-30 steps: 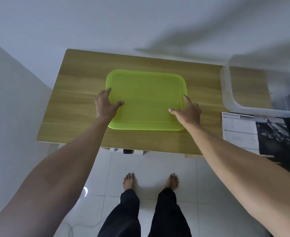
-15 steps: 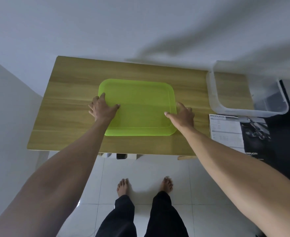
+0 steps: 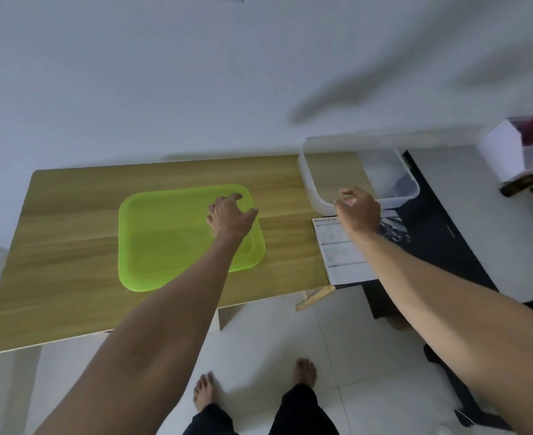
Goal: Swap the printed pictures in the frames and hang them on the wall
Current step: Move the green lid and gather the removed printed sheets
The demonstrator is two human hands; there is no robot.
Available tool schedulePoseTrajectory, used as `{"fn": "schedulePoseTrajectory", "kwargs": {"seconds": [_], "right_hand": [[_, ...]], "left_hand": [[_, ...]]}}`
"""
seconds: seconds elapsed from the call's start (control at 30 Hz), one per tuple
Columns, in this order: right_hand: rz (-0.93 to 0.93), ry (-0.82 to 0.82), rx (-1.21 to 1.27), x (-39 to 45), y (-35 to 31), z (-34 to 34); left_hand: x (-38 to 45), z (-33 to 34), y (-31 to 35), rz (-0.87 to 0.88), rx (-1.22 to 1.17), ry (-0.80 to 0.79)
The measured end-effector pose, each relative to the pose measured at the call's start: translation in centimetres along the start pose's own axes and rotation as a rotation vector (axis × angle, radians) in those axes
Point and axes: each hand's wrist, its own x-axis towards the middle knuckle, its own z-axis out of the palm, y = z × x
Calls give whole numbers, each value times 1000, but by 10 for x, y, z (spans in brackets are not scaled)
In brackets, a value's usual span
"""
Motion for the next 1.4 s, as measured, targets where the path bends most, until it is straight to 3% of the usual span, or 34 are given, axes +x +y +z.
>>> {"fn": "schedulePoseTrajectory", "kwargs": {"seconds": [0.23, 0.43, 0.6, 0.77, 0.97, 1.2, 1.4], "right_hand": [[75, 57, 32, 37, 92, -55], [129, -54, -82, 89, 180, -71], [185, -247, -154, 114, 244, -74], [149, -363, -14, 127, 261, -65], [131, -345, 9, 128, 264, -56], [126, -342, 27, 126, 269, -53], [108, -320, 39, 121, 268, -54]], "left_hand": [[-39, 100, 48, 10, -18, -117], [-65, 184, 79, -103, -18, -137], [-83, 228, 97, -152, 51, -99], [-83, 247, 114, -236, 72, -112], [-79, 264, 127, -359, 2, -75], [-76, 271, 129, -323, 11, -77], [-81, 267, 122, -220, -150, -49]]}}
